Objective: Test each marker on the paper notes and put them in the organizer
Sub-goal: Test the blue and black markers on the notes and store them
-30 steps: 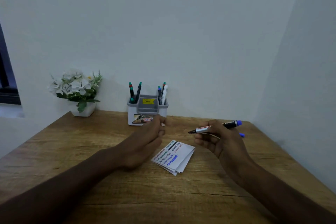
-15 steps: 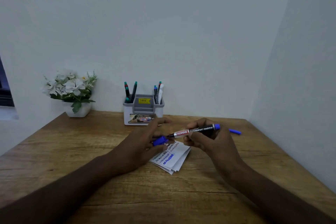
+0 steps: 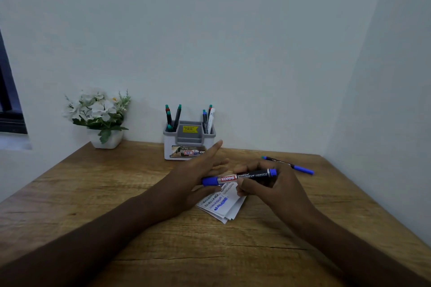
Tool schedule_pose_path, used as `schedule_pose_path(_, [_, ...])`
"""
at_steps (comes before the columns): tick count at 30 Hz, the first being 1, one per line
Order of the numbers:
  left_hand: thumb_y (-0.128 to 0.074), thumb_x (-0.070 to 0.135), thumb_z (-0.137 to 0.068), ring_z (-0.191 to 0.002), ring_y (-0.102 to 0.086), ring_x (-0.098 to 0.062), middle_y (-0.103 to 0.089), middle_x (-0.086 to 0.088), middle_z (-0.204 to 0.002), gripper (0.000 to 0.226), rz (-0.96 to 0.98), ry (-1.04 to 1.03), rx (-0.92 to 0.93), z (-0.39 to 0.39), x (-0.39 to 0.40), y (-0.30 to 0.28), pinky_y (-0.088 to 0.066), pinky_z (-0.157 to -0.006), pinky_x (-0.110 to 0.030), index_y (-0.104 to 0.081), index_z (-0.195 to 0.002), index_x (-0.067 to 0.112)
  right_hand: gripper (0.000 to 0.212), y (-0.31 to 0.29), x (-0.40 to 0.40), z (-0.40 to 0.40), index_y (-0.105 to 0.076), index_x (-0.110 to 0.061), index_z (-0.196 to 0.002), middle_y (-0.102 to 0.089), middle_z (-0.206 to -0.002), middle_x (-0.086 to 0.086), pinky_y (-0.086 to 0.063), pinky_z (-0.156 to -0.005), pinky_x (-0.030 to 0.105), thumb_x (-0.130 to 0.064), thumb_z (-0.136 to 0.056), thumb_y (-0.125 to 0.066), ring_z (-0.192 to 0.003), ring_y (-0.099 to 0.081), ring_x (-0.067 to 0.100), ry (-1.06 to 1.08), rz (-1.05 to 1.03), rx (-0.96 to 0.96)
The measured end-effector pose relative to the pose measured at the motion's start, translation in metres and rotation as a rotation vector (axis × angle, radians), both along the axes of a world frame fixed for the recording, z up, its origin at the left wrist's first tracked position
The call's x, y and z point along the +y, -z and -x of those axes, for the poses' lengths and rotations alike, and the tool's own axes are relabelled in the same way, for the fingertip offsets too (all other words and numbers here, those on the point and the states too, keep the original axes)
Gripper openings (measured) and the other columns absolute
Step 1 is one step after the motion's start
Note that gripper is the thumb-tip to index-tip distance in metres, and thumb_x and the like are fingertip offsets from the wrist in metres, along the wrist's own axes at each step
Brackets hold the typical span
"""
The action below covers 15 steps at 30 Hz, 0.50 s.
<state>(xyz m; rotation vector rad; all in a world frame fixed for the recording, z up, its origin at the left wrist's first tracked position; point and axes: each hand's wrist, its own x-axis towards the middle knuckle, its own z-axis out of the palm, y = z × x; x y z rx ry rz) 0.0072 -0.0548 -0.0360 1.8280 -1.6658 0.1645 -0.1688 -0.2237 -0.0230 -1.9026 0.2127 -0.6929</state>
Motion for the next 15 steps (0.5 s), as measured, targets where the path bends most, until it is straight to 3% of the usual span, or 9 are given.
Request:
schedule_pose_path(3, [-0.063,0.034,-0.103,-0.148,-0.031,-0.002,-0.004,0.013,-0.174,0.054,-0.082,-0.059,-0.178,-0.004,0.003,-0.004,-0.04,-0.117,-0.026,-0.047,-0.154,0.029,0.029,-0.003,0.001,0.002,-0.083,-0.037,-0.099,-0.084,-0.101,-0.015,-0.063,-0.084,0.018,-0.01,-0.087,-0.085,-0.097,-0.08,0.004,-0.026,0.137,0.028])
schedule_pose_path(4, [-0.059,0.035,-0.105,-0.147,-0.031,-0.003,-0.006,0.011,-0.175,0.048,-0.14,-0.089,-0.232,-0.005,0.004,-0.005,-0.04,-0.115,-0.026,-0.049,-0.152,0.028,0.03,-0.003,0.002,0.002,-0.083,-0.039,-0.1,-0.083,-0.104,-0.019,-0.062,-0.085,0.017,-0.012,-0.088,-0.086,-0.101,-0.078,0.001,-0.028,0.182,0.026])
schedule_pose_path(5, [-0.054,0.036,-0.107,-0.144,-0.038,-0.004,-0.02,0.005,-0.173,0.043,-0.209,-0.137,-0.285,-0.007,0.004,-0.008,-0.043,-0.11,-0.027,-0.049,-0.149,0.027,0.028,-0.003,0.003,0.002,-0.083,-0.04,-0.102,-0.083,-0.106,-0.02,-0.061,-0.087,0.017,-0.016,-0.088,-0.086,-0.103,-0.077,0.0,-0.025,0.212,0.017])
schedule_pose_path(7, [-0.045,0.043,-0.108,-0.126,-0.055,-0.01,-0.053,-0.001,-0.151,0.038,-0.303,-0.258,-0.419,-0.008,0.004,-0.014,-0.05,-0.095,-0.028,-0.048,-0.143,0.028,0.021,-0.005,0.003,0.003,-0.084,-0.038,-0.106,-0.082,-0.11,-0.021,-0.062,-0.09,0.021,-0.023,-0.09,-0.085,-0.105,-0.077,0.001,-0.022,0.23,-0.006])
schedule_pose_path(10, [-0.041,0.051,-0.108,-0.113,-0.059,-0.014,-0.061,-0.002,-0.134,0.04,-0.329,-0.308,-0.545,-0.003,-0.002,-0.016,-0.049,-0.085,-0.029,-0.049,-0.138,0.026,0.018,-0.005,0.005,0.006,-0.083,-0.037,-0.106,-0.083,-0.107,-0.018,-0.064,-0.084,0.02,-0.034,-0.088,-0.084,-0.098,-0.08,0.006,-0.025,0.196,-0.045])
schedule_pose_path(15, [-0.045,0.047,-0.108,-0.089,-0.051,-0.007,-0.066,0.0,-0.123,0.026,-0.332,-0.253,-0.444,0.01,-0.008,-0.006,-0.04,-0.071,-0.022,-0.051,-0.122,0.025,0.023,0.001,0.005,0.008,-0.083,-0.023,-0.105,-0.086,-0.094,-0.001,-0.064,-0.075,0.021,-0.031,-0.084,-0.084,-0.084,-0.084,0.016,-0.02,0.031,-0.075])
